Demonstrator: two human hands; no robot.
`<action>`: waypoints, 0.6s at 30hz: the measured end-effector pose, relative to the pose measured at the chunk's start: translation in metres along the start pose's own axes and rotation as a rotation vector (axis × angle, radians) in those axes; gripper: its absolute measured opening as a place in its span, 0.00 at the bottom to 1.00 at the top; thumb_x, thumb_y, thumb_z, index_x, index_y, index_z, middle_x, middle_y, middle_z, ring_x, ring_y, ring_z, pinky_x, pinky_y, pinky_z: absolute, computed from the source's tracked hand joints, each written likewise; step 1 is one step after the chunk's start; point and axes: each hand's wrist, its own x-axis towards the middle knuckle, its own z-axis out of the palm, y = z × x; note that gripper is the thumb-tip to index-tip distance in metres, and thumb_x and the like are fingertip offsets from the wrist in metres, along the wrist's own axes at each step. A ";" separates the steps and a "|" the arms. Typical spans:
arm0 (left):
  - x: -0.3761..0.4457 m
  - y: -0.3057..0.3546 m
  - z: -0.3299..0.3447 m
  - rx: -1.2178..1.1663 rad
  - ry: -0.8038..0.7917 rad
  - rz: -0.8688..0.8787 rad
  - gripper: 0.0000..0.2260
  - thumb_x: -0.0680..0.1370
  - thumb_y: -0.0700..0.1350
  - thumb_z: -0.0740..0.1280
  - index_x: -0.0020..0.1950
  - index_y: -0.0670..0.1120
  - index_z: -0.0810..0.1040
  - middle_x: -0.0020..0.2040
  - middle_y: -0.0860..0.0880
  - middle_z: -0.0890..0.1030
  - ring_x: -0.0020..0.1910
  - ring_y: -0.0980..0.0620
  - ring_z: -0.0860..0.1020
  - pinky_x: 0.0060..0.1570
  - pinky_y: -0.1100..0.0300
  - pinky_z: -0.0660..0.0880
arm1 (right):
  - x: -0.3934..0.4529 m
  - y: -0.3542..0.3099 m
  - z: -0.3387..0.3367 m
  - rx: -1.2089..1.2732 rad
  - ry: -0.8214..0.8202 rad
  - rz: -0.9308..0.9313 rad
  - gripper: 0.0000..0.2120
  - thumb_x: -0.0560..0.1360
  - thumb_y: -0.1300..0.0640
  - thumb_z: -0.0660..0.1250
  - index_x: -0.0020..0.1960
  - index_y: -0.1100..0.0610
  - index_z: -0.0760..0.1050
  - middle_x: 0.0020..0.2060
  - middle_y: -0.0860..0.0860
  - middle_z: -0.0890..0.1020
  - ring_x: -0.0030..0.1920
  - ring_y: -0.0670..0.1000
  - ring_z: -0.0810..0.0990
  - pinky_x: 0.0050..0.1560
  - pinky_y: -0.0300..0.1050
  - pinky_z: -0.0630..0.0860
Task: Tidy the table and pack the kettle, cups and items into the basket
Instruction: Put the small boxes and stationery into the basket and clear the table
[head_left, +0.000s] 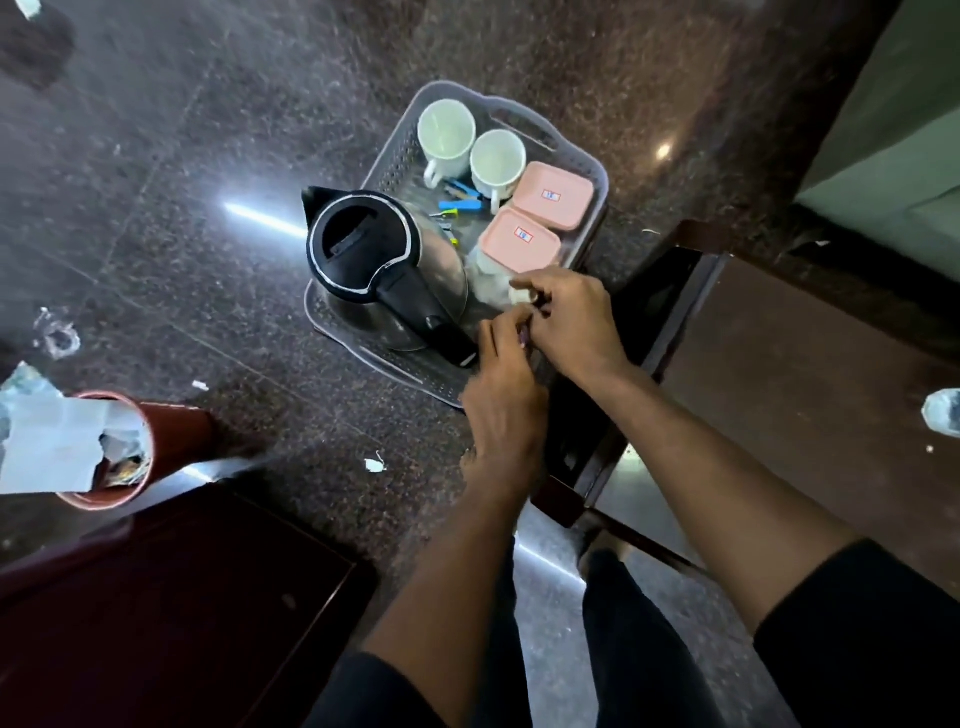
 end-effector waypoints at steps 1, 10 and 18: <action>0.000 0.005 0.004 -0.045 0.034 -0.039 0.13 0.81 0.51 0.65 0.65 0.55 0.71 0.59 0.54 0.71 0.49 0.42 0.81 0.34 0.48 0.75 | 0.005 -0.001 -0.002 -0.041 -0.031 -0.031 0.19 0.69 0.66 0.72 0.58 0.55 0.85 0.54 0.53 0.87 0.54 0.55 0.85 0.58 0.50 0.81; -0.003 -0.004 0.019 -0.054 0.232 -0.165 0.14 0.80 0.41 0.65 0.64 0.52 0.70 0.62 0.51 0.74 0.55 0.45 0.79 0.41 0.48 0.78 | 0.029 -0.001 -0.008 -0.288 -0.335 -0.229 0.16 0.72 0.65 0.67 0.57 0.55 0.84 0.52 0.56 0.83 0.56 0.60 0.81 0.55 0.50 0.77; -0.002 -0.029 0.003 -0.031 0.262 -0.203 0.12 0.82 0.43 0.65 0.65 0.51 0.71 0.64 0.50 0.76 0.53 0.48 0.79 0.41 0.49 0.78 | 0.024 0.003 -0.003 -0.289 -0.317 -0.231 0.17 0.71 0.68 0.69 0.57 0.55 0.83 0.54 0.55 0.83 0.57 0.61 0.81 0.55 0.51 0.78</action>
